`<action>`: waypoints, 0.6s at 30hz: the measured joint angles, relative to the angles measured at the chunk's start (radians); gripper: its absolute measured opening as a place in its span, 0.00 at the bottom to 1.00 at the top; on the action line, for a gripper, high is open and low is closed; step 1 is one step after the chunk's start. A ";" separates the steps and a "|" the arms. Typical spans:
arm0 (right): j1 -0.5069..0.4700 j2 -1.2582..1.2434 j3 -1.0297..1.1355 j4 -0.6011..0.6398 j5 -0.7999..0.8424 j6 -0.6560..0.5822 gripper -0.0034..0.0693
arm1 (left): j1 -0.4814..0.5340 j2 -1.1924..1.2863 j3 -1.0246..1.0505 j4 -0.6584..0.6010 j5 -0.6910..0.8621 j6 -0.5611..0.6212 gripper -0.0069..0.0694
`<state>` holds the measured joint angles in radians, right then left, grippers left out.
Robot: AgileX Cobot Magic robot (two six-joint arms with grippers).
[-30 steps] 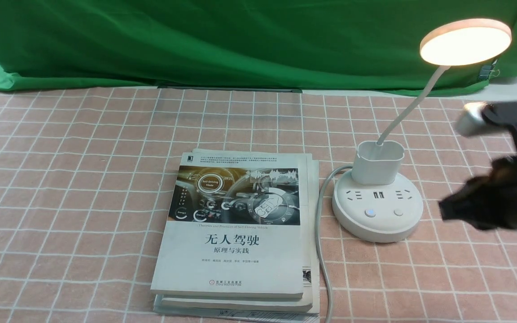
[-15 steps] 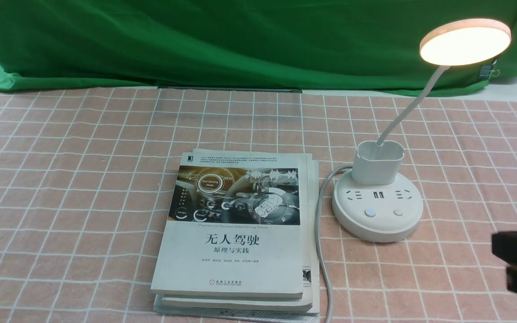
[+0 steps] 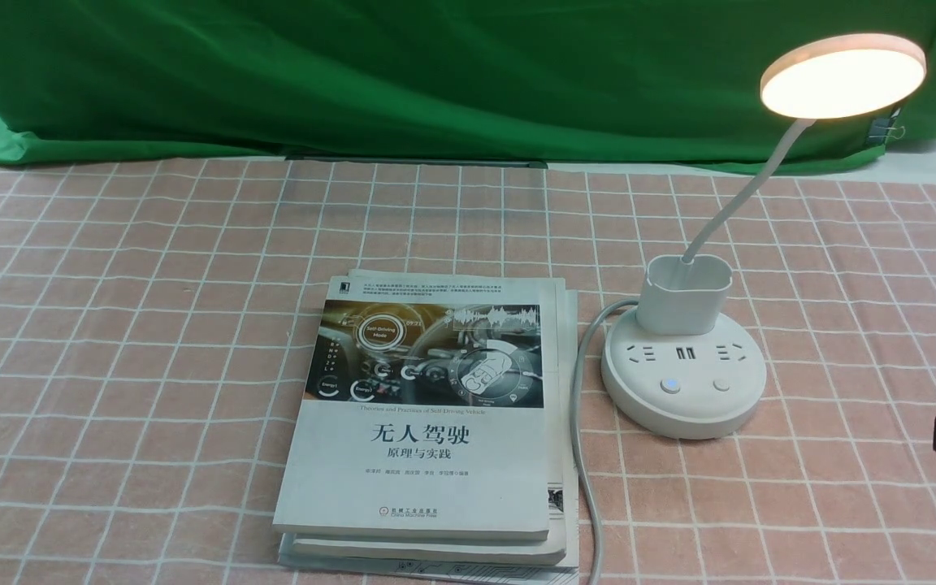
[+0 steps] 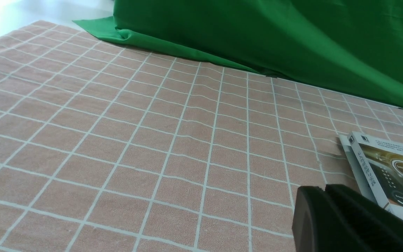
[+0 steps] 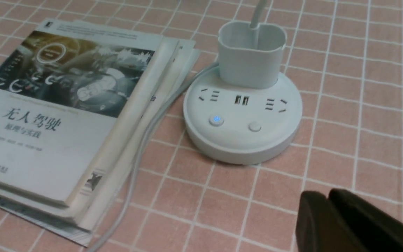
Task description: Turn on the table lamp on the pink coffee tablecloth with your hand.
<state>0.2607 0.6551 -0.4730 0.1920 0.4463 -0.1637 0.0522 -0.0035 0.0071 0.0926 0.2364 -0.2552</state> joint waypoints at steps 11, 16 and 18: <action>-0.179 -0.293 0.172 -0.015 -0.051 -0.069 0.08 | 0.000 0.000 0.000 0.000 0.000 0.000 0.12; -0.274 -0.542 0.320 -0.018 -0.072 -0.117 0.08 | 0.000 0.000 0.000 0.000 0.000 0.000 0.12; -0.279 -0.590 0.349 -0.018 -0.085 -0.119 0.08 | 0.000 0.000 0.000 0.000 0.000 0.000 0.12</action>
<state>-0.0181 0.0655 -0.1243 0.1742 0.3613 -0.2829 0.0522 -0.0035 0.0071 0.0926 0.2364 -0.2552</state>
